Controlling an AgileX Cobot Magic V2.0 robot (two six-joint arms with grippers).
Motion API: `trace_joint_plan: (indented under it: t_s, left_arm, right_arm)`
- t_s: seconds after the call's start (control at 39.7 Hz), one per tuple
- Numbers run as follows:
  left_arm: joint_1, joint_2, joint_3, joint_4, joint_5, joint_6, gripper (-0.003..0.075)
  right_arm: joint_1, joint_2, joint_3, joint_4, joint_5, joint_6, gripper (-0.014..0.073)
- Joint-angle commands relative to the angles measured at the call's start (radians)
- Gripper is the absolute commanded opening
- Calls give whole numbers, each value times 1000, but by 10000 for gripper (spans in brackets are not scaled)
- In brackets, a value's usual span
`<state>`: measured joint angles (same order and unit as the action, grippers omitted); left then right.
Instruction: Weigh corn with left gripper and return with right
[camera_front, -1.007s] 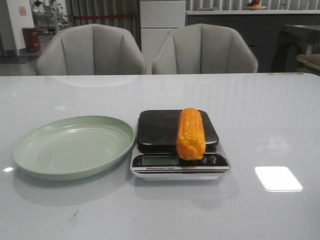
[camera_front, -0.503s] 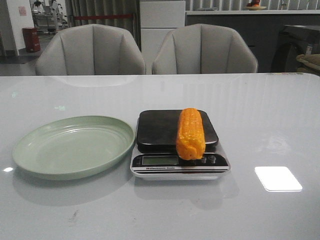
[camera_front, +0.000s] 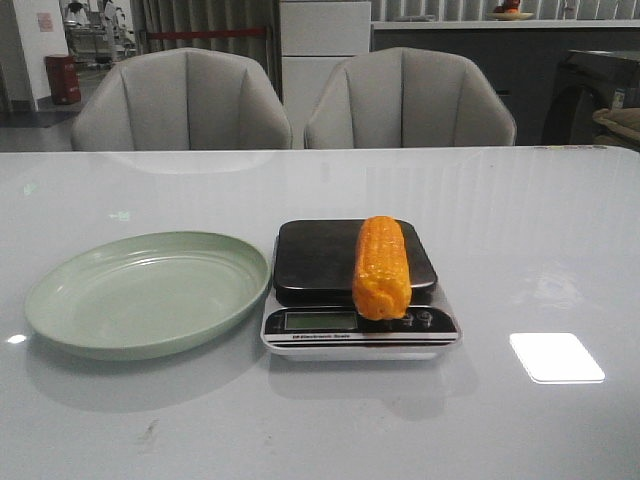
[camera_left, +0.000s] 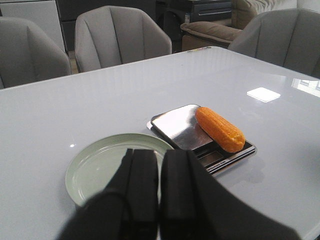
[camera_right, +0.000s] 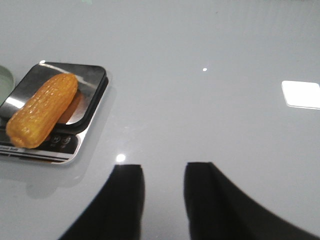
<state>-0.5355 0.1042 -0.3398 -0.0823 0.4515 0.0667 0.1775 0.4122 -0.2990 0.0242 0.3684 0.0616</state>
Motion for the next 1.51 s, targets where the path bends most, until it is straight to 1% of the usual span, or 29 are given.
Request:
trace_joint_plan:
  t_s: [0.0,0.05,0.23,0.33,0.48,0.65,0.73,0.83,0.93,1.03,1.08,1.18,1.31,1.38,1.49]
  left_arm:
    - [-1,11,-23,-3,-80,0,124]
    - [-1,11,-23,-3,-80,0,124]
    - [-1,11,-23,-3,-80,0,124]
    - [-1,11,-23,-3,-80,0,124]
    - [-1,11,-23,-3,-80,0,124]
    - [-1,11,-23,-3,-80,0,124]
    - [-1,11,-23,-3,-80,0,124]
    - [-1,11,-23,-3,-80,0,124]
    - [-1,11,-23,-3,-80,0,124]
    - [-1,11,-23,-3,-80,0,124]
    - [-1,11,-23,-3,-80,0,124]
    - [-1,11,-23,-3,-80,0,124]
    - [-1,11,-23,-3,-80,0,124]
    - [-1,11,-23,-3,-80,0,124]
    - [-1,11,-23,-3,-80,0,124]
  right_arm:
    - [50,81,-52,0,-104,-2,546]
    - [76,123,-74,0,-100,-2,616]
    - [181,288,-194,2,-99,-2,598]
    - [244,396,-289,44,-72,-2,598]
    - [307,610,-469,101,42,-1,596]
    - [346,851,-701,107,190,48,596]
    - [358,935,-794,96,221,100,596]
    - [380,1044,-899,56,225,214,596]
    - [402,1131,-975,-48,260,336,596]
    - [417,1226,-1049,-175,355,464,596]
    - [418,1264,-1088,-210,396,527,596]
    - [418,1328,-1138,-213,419,589,595]
    - [416,1381,-1162,-213,423,654,595]
    - [416,1412,-1167,-210,430,679,595]
    - [416,1445,-1170,-197,432,681,595]
